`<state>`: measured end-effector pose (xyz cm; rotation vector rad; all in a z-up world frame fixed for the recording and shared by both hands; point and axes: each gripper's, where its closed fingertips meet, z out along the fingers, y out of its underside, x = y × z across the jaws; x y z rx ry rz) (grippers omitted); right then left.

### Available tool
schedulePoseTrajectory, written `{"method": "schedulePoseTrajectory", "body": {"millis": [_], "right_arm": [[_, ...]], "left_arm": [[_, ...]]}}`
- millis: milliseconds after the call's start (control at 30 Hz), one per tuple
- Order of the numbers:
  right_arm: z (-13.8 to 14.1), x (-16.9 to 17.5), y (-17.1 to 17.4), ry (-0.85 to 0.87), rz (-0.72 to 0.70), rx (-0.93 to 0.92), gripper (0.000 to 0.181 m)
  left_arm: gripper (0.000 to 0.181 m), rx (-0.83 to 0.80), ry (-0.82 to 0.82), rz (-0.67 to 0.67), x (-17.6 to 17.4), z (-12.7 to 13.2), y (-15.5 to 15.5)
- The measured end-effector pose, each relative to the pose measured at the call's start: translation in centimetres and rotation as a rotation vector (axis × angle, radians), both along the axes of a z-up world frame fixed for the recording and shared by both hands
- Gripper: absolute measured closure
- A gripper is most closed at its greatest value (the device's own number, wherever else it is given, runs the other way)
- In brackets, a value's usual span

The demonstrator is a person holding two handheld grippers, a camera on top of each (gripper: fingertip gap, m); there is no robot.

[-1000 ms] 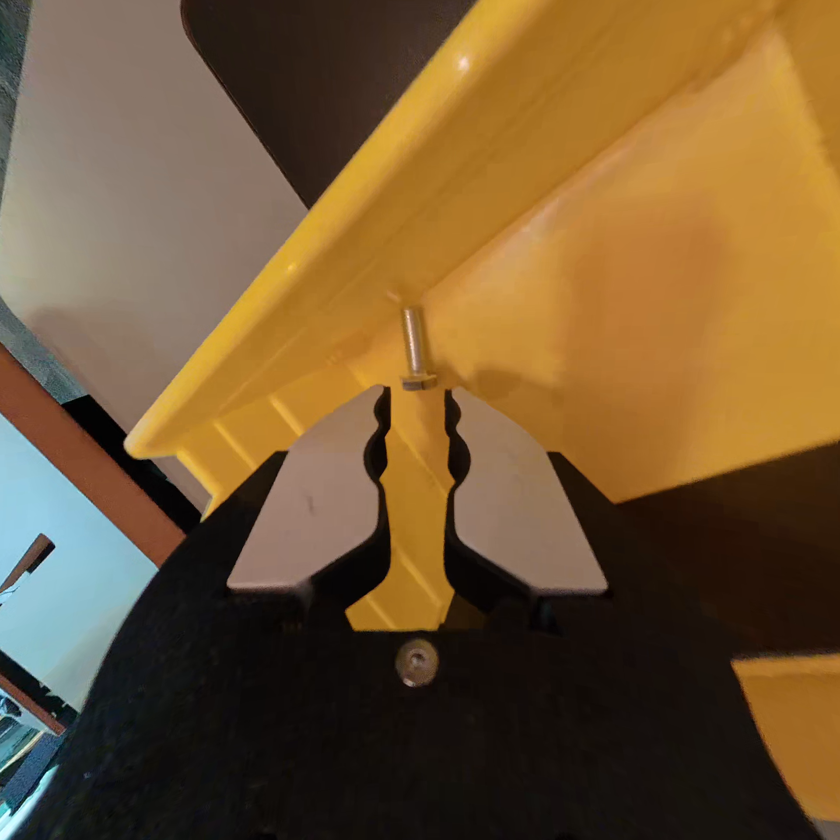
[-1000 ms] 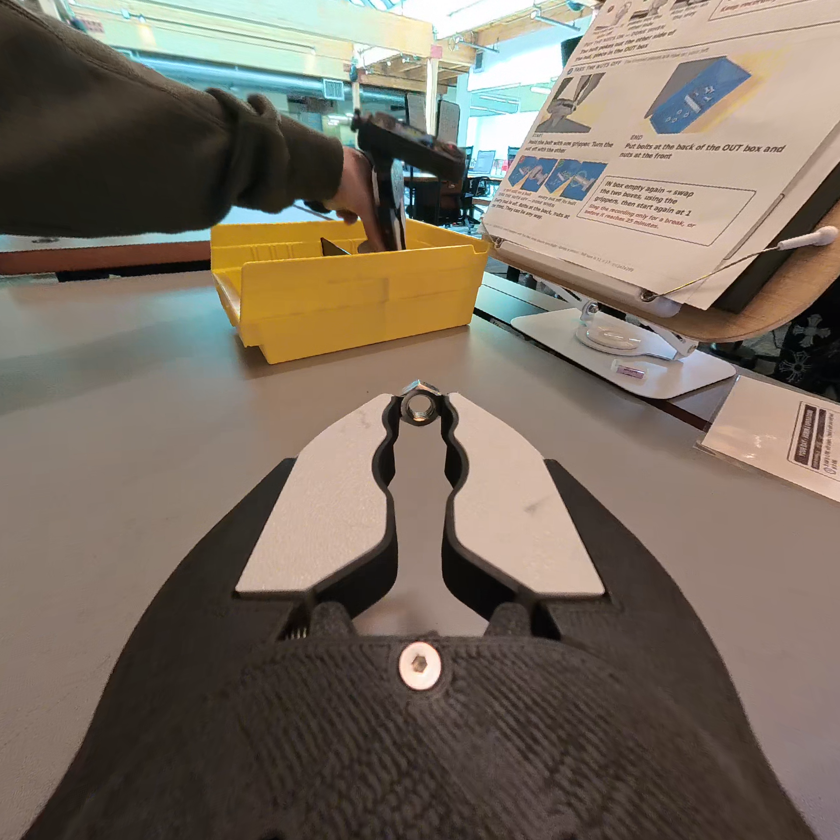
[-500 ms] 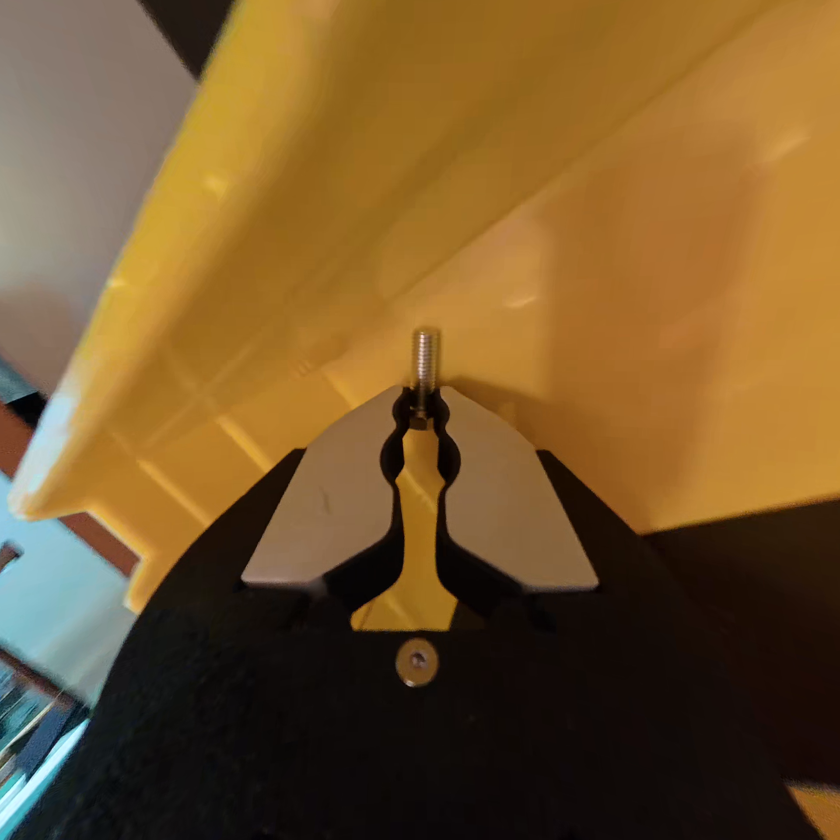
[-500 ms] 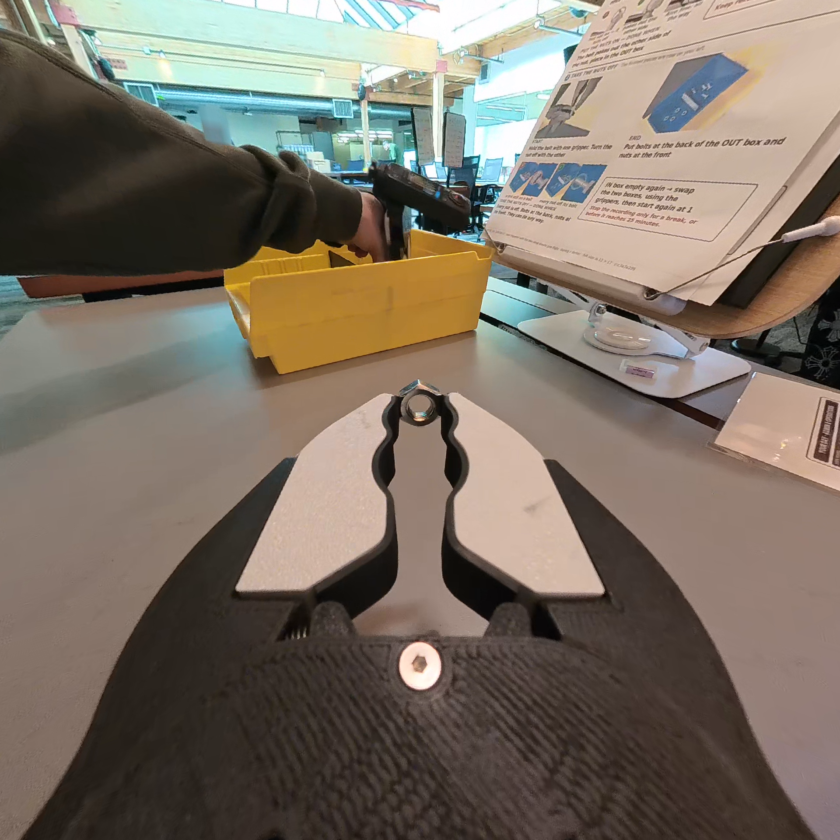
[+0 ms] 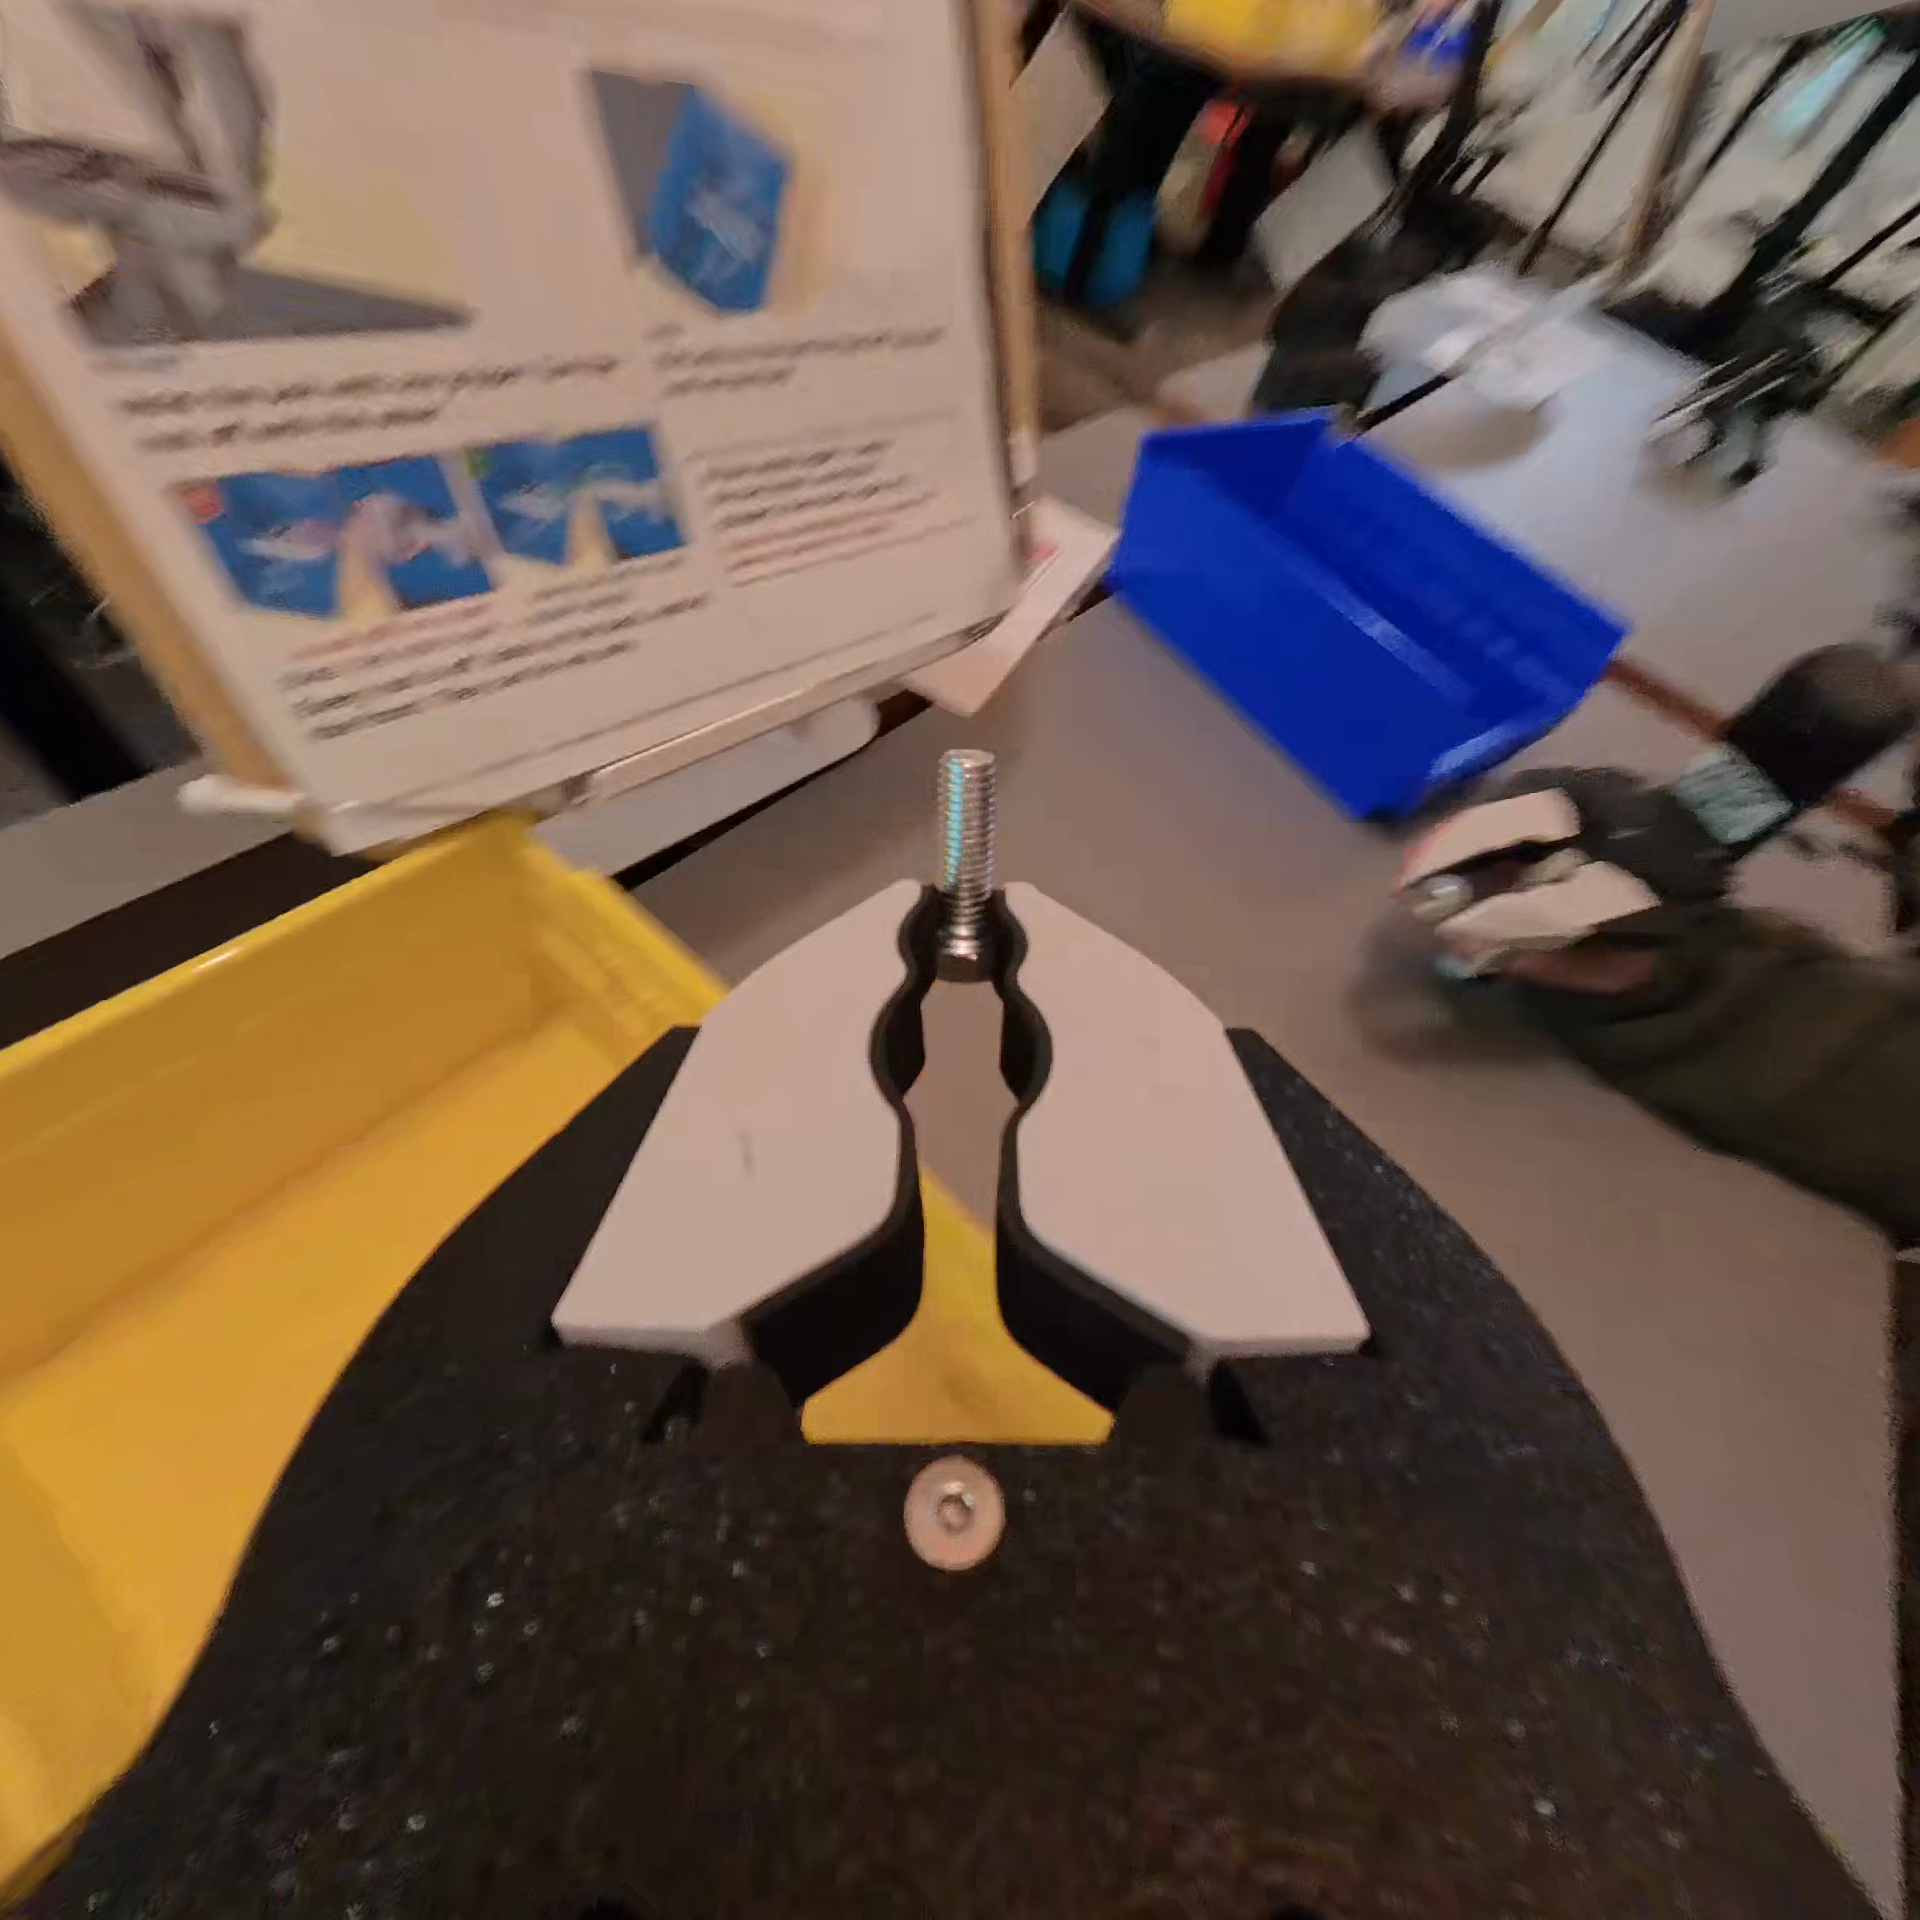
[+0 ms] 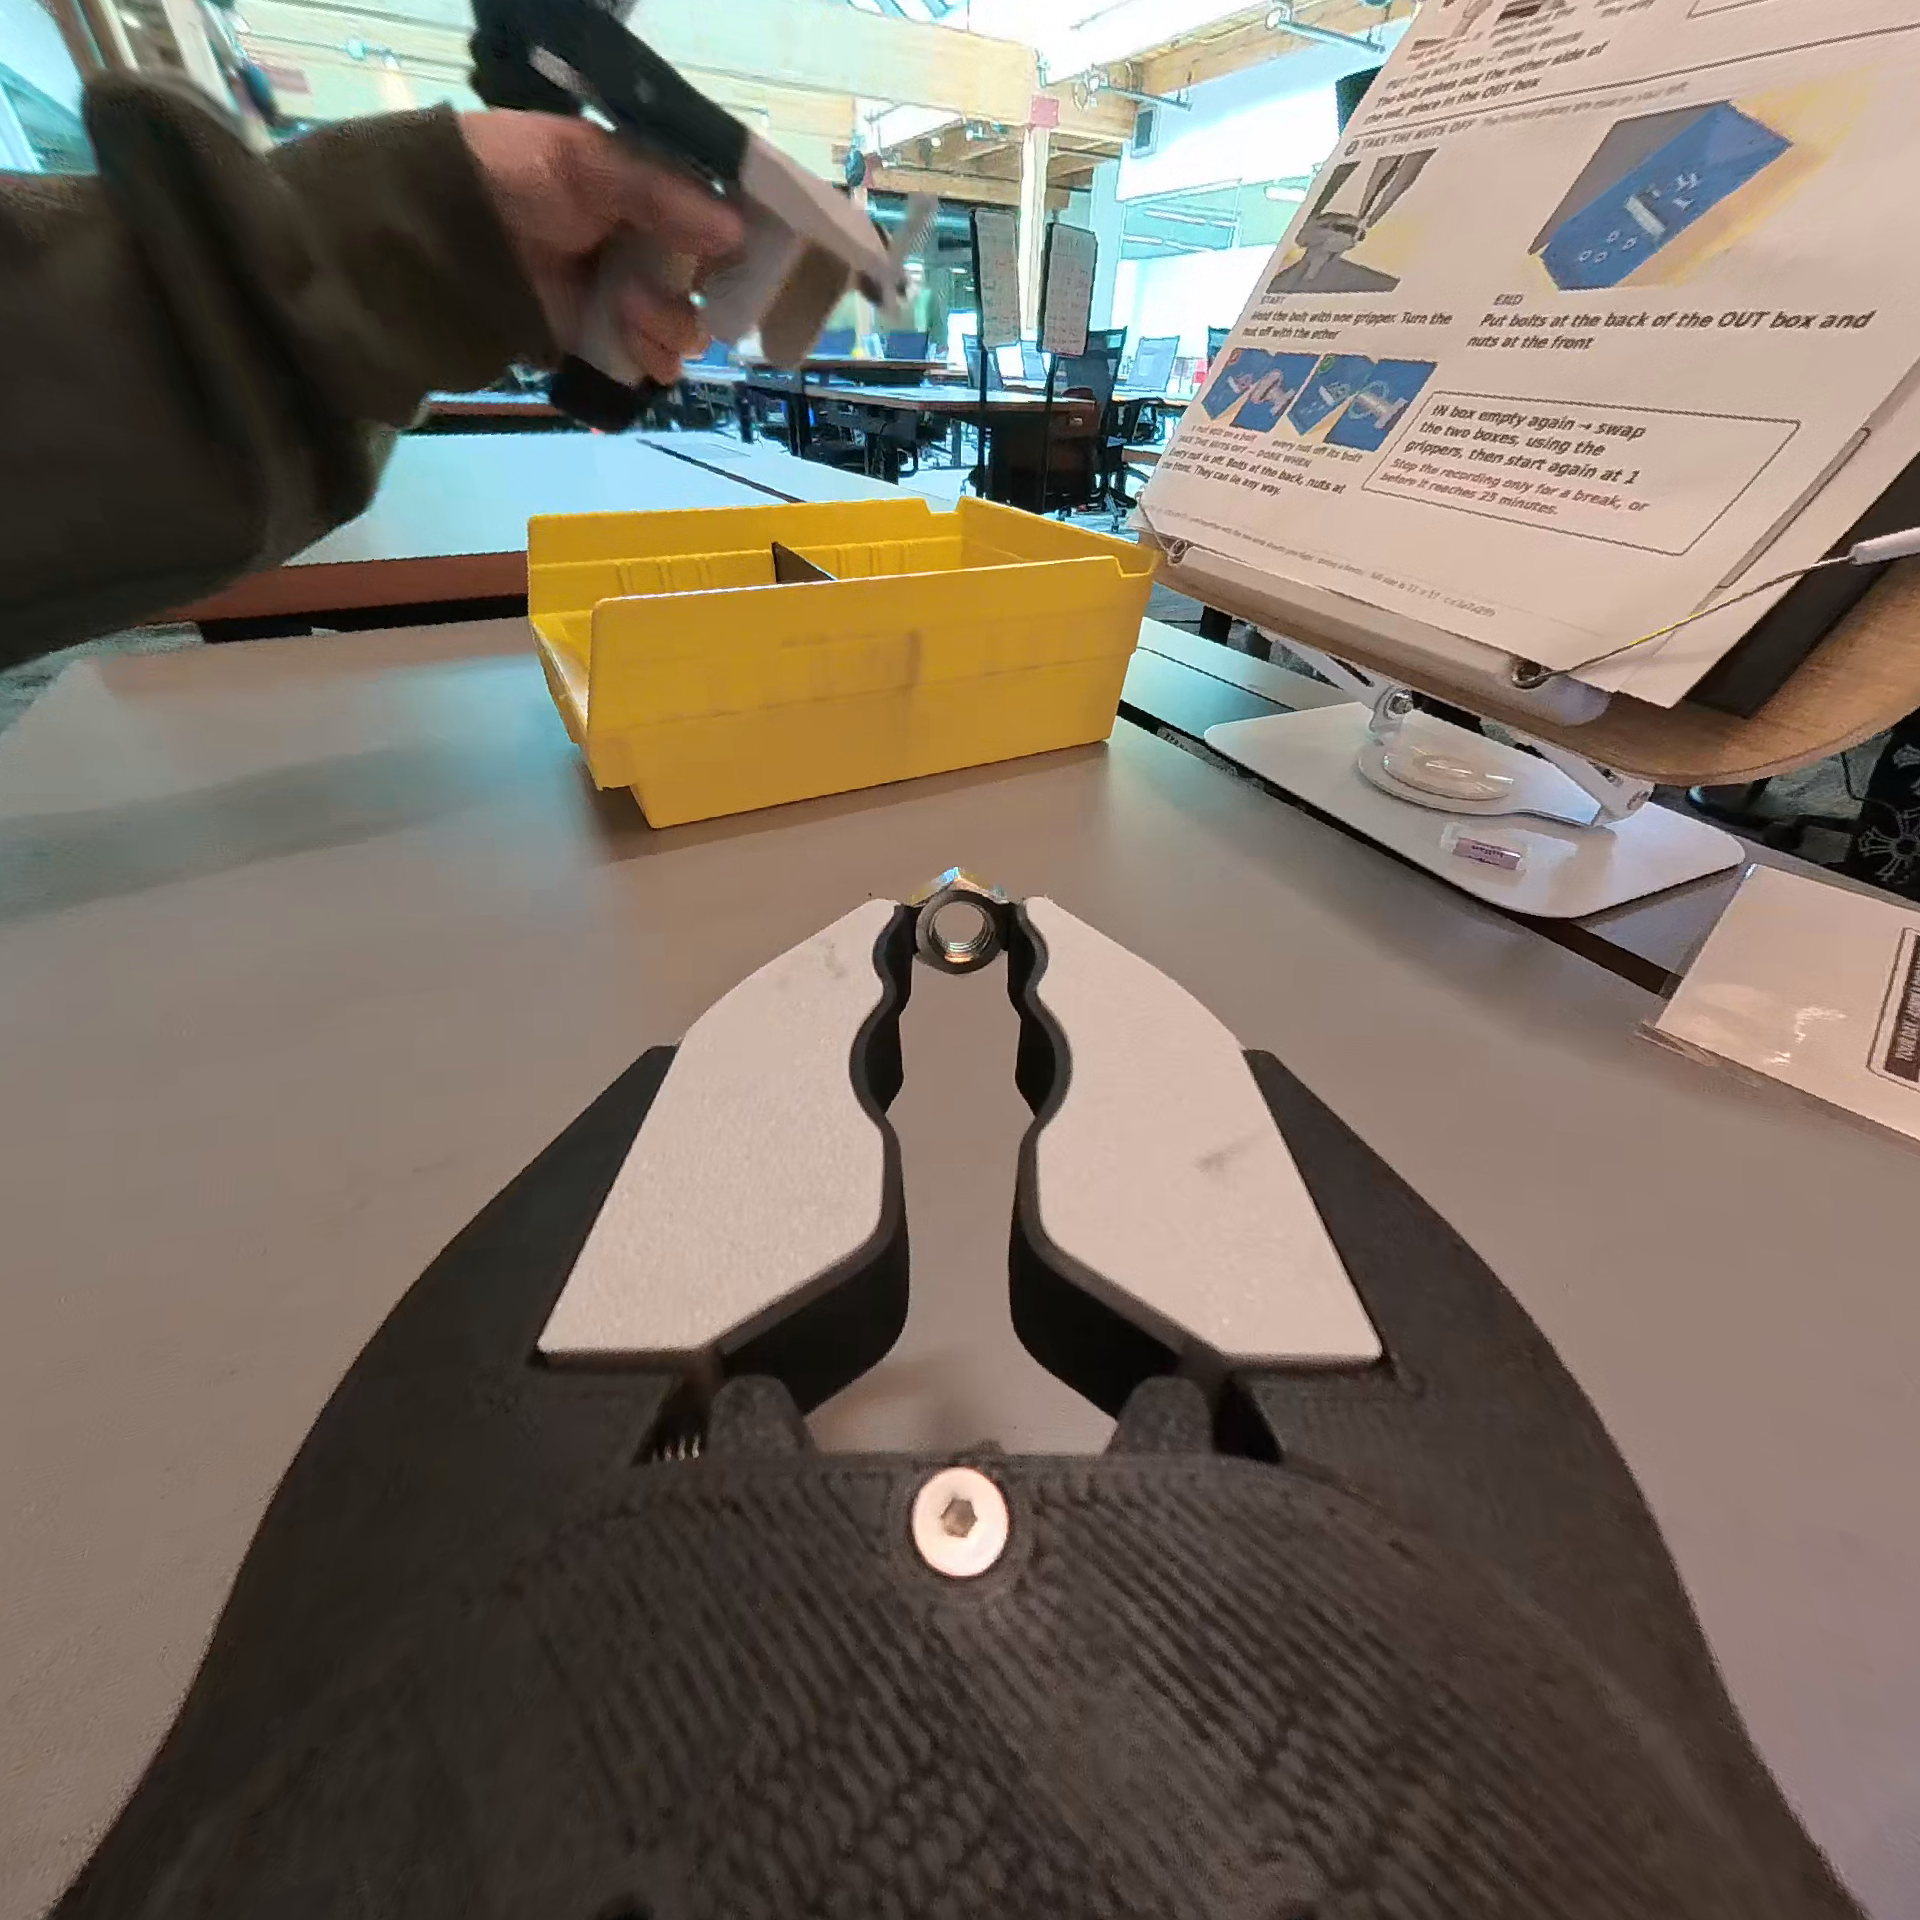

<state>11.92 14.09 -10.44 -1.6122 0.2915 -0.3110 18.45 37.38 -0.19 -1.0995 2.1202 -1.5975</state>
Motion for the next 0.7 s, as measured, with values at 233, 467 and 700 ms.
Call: {"method": "schedulePoseTrajectory", "body": {"millis": [233,467,700], "right_arm": [[-0.3,-0.3,0.4,-0.023,0.008,-0.034,0.164],[0.1,-1.2,0.0,-0.041,0.079,-0.094,0.164],[3.8,-4.9,-1.3,-0.192,0.338,-0.286,0.164]], "left_arm": [[0.172,-0.274,-0.192,-0.201,-7.7,-0.9,-11.3],[0.172,-0.295,-0.343,-0.313,-9.3,-6.4,-19.1],[0.172,-0.208,-0.373,-0.431,-11.4,-8.6,-21.7]]}}
